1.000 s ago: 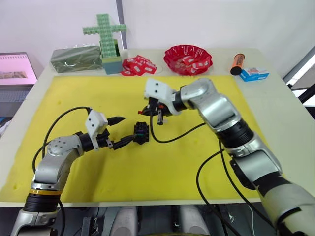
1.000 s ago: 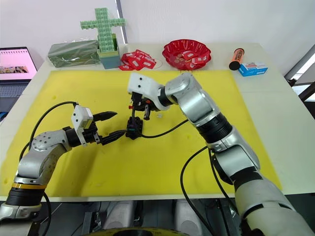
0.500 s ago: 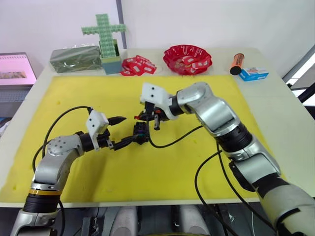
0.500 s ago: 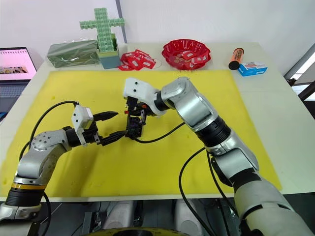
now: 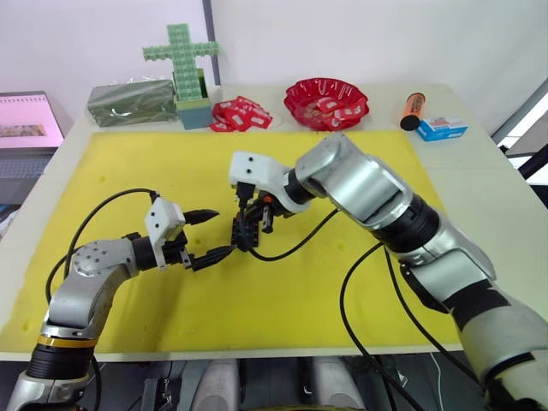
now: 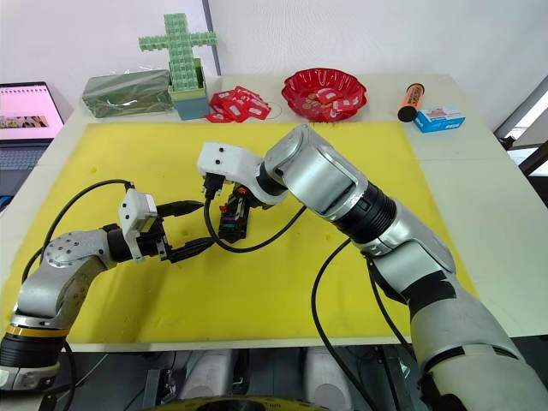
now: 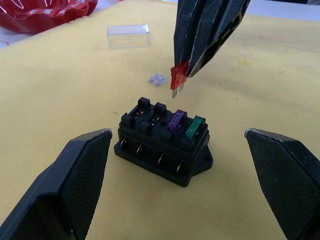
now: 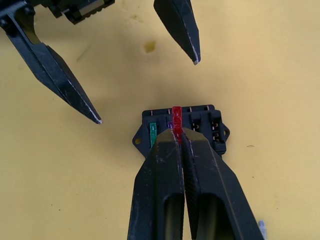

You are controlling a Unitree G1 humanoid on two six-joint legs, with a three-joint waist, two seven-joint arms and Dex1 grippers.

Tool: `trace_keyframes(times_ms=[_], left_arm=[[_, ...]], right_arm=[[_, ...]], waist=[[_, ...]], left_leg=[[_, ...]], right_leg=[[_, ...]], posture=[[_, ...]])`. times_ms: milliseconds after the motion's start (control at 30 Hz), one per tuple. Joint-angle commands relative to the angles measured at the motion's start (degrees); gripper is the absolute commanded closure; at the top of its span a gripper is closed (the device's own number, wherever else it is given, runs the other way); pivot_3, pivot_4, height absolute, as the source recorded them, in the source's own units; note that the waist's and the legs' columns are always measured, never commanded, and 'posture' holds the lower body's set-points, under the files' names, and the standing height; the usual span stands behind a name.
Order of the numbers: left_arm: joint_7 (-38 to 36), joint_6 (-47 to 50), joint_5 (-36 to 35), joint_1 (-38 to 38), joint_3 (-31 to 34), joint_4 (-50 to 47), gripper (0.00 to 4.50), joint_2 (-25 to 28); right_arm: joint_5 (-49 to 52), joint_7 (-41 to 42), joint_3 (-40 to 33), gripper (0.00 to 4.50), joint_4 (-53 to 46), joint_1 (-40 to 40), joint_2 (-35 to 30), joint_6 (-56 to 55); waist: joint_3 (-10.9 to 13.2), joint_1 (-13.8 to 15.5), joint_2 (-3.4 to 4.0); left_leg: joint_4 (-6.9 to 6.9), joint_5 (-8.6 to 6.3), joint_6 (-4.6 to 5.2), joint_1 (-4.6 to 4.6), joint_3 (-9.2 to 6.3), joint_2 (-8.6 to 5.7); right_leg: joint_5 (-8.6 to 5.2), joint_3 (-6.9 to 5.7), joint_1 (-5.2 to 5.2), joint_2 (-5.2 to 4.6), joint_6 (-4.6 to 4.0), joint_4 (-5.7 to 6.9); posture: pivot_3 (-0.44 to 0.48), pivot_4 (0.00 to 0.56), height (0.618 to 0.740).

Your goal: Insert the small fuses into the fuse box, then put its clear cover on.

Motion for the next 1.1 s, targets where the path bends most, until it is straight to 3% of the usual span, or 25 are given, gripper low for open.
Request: trace_keyframes(times_ms=[33, 533, 1100], left_arm=[[-0.2, -0.4, -0.8, -1.2, 0.9, -0.9, 0.00, 0.0], [0.3, -0.3, -0.3, -1.8, 0.5, -0.3, 0.00, -0.2], [1.0, 0.4, -0.2, -1.8, 0.7, -1.1, 0.00, 0.3]], right_arm=[[0.9, -0.9, -0.2, 4.47, -1.1, -1.3, 0.1, 0.1], [-4.2, -2.4, 3.5, 4.47, 6.4, -1.7, 1.0, -13.4], [-6.2, -0.4, 3.6, 4.47, 7.6, -0.7, 2.1, -14.4]], waist=[[0.0, 0.0, 0.00], [0.0, -0.1, 0.00], [0.0, -0.1, 0.00]], left_leg=[[0.00, 0.00, 0.00, 0.00, 0.00, 0.00], [0.00, 0.00, 0.00, 0.00, 0.03, -0.08], [-0.01, 0.00, 0.00, 0.00, 0.03, -0.08]], right_leg=[[0.00, 0.00, 0.00, 0.00, 0.01, 0.00], [0.08, -0.01, -0.01, 0.04, 0.14, 0.01], [0.08, 0.00, -0.01, 0.05, 0.14, 0.01]], posture=[[0.000, 0.150, 0.740], [0.000, 0.150, 0.740], [0.000, 0.150, 0.740]])
